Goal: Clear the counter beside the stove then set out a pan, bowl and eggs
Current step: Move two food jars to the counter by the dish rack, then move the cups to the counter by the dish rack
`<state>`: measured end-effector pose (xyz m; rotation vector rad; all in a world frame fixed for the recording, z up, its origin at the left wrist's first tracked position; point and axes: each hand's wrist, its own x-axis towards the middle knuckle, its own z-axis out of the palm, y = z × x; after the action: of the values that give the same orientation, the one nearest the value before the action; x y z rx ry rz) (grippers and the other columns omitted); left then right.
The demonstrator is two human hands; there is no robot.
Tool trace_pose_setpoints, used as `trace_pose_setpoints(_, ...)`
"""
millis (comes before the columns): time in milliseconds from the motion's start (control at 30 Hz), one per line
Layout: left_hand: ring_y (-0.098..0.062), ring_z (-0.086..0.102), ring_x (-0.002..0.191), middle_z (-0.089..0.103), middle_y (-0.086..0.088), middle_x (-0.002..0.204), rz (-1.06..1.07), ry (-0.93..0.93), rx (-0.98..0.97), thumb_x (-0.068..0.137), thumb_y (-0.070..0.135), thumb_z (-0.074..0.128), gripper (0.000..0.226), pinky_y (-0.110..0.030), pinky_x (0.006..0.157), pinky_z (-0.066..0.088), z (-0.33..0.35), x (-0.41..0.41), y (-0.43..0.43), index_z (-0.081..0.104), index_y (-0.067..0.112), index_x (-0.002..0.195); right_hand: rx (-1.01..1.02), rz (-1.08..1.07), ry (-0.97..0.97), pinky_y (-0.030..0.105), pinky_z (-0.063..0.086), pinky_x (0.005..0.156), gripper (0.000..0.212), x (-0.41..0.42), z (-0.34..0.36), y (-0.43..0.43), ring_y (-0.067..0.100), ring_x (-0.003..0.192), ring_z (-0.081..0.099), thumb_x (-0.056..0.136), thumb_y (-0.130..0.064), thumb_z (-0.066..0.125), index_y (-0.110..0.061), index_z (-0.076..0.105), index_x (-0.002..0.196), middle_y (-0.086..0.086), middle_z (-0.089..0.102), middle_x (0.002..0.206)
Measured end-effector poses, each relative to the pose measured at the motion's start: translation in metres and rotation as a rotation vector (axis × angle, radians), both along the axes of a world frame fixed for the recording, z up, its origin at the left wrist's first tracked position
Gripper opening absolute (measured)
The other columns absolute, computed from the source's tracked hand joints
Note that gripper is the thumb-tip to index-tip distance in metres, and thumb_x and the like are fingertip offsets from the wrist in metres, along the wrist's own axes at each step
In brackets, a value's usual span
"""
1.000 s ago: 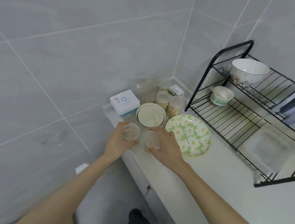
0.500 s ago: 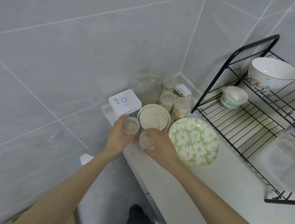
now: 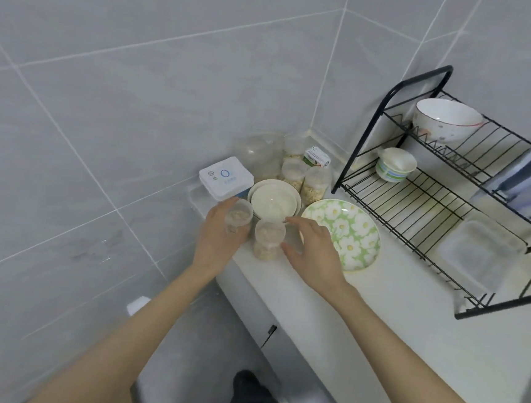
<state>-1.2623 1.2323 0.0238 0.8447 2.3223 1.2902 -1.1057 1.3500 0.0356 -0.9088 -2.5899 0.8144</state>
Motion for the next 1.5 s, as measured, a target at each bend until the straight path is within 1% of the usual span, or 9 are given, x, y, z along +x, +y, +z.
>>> trace_pose_setpoints(133,-0.014,0.046,0.127,0.046,0.006,0.140,-0.090,-0.052,0.060,0.089,0.022,0.062,0.054,-0.039,0.107,0.039,0.022,0.034,-0.021,0.043,0.028,0.139,0.004,-0.112,0.013,0.031,0.037,0.095,0.049,0.043,0.013,-0.032,0.023,0.125,0.040,0.090,-0.024,0.060,-0.023,0.046,0.137,-0.002,0.048,0.139)
trace_pose_setpoints(333,-0.009,0.047,0.121,0.047,0.012,0.137,-0.356,-0.040,0.159,0.089,0.018,0.062,0.052,-0.026,0.099,0.040,0.045,0.105,-0.047,0.045,0.026,0.138,0.019,-0.354,0.028,0.035,0.043,0.092,0.048,0.124,0.030,-0.091,0.021,0.123,0.042,0.091,-0.027,0.057,-0.027,0.044,0.137,-0.005,0.049,0.138)
trace_pose_setpoints(467,-0.007,0.045,0.117,0.046,0.012,0.137,-0.547,-0.051,0.177,0.092,0.020,0.059,0.049,-0.031,0.098,0.043,0.056,0.159,-0.059,0.045,0.030,0.137,0.049,-0.538,0.059,0.034,0.044,0.090,0.046,0.186,0.040,-0.133,0.020,0.123,0.043,0.091,-0.028,0.057,-0.028,0.046,0.135,-0.007,0.050,0.137)
trace_pose_setpoints(700,-0.009,0.048,0.113,0.046,0.003,0.139,-0.895,-0.057,0.143,0.093,0.017,0.055,0.046,-0.039,0.103,0.043,0.078,0.285,-0.076,0.046,0.028,0.137,0.094,-0.880,0.081,0.029,0.037,0.094,0.045,0.316,0.059,-0.215,0.021,0.126,0.040,0.093,-0.025,0.056,-0.025,0.045,0.136,-0.006,0.049,0.139)
trace_pose_setpoints(833,-0.016,0.048,0.123,0.046,0.001,0.139,-1.132,-0.007,0.108,0.094,0.018,0.054,0.046,-0.036,0.105,0.041,0.089,0.366,-0.094,0.044,0.027,0.138,0.147,-1.080,0.075,0.034,0.041,0.094,0.046,0.391,0.068,-0.271,0.021,0.125,0.042,0.091,-0.024,0.057,-0.025,0.046,0.135,-0.006,0.050,0.137)
trace_pose_setpoints(933,-0.018,0.046,0.125,0.045,0.000,0.140,-1.320,0.060,0.119,0.094,0.022,0.054,0.048,-0.034,0.106,0.037,0.099,0.435,-0.117,0.043,0.028,0.140,0.177,-1.230,0.063,0.031,0.038,0.095,0.045,0.448,0.076,-0.322,0.022,0.124,0.043,0.091,-0.024,0.057,-0.026,0.046,0.135,-0.004,0.051,0.136)
trace_pose_setpoints(1067,-0.019,0.046,0.126,0.047,-0.005,0.138,-1.539,0.085,0.167,0.092,0.019,0.055,0.048,-0.027,0.100,0.035,0.111,0.541,-0.171,0.044,0.027,0.139,0.206,-1.438,0.015,0.032,0.036,0.102,0.048,0.528,0.089,-0.409,0.021,0.127,0.041,0.091,-0.025,0.058,-0.023,0.045,0.137,0.000,0.050,0.138)
trace_pose_setpoints(1200,-0.023,0.048,0.124,0.048,-0.007,0.139,-1.689,0.068,0.190,0.092,0.020,0.056,0.048,-0.036,0.102,0.041,0.117,0.632,-0.240,0.045,0.025,0.139,0.208,-1.586,-0.035,0.032,0.036,0.099,0.047,0.599,0.093,-0.502,0.024,0.126,0.041,0.092,-0.021,0.055,-0.023,0.043,0.138,0.000,0.049,0.138)
trace_pose_setpoints(1500,-0.018,0.048,0.122,0.044,-0.002,0.140,-1.996,-0.061,0.245,0.094,0.022,0.054,0.049,-0.035,0.102,0.041,0.123,0.811,-0.420,0.041,0.026,0.141,0.197,-1.898,-0.059,0.037,0.038,0.098,0.049,0.730,0.098,-0.712,0.023,0.128,0.038,0.092,-0.018,0.050,-0.025,0.038,0.139,-0.002,0.044,0.141)
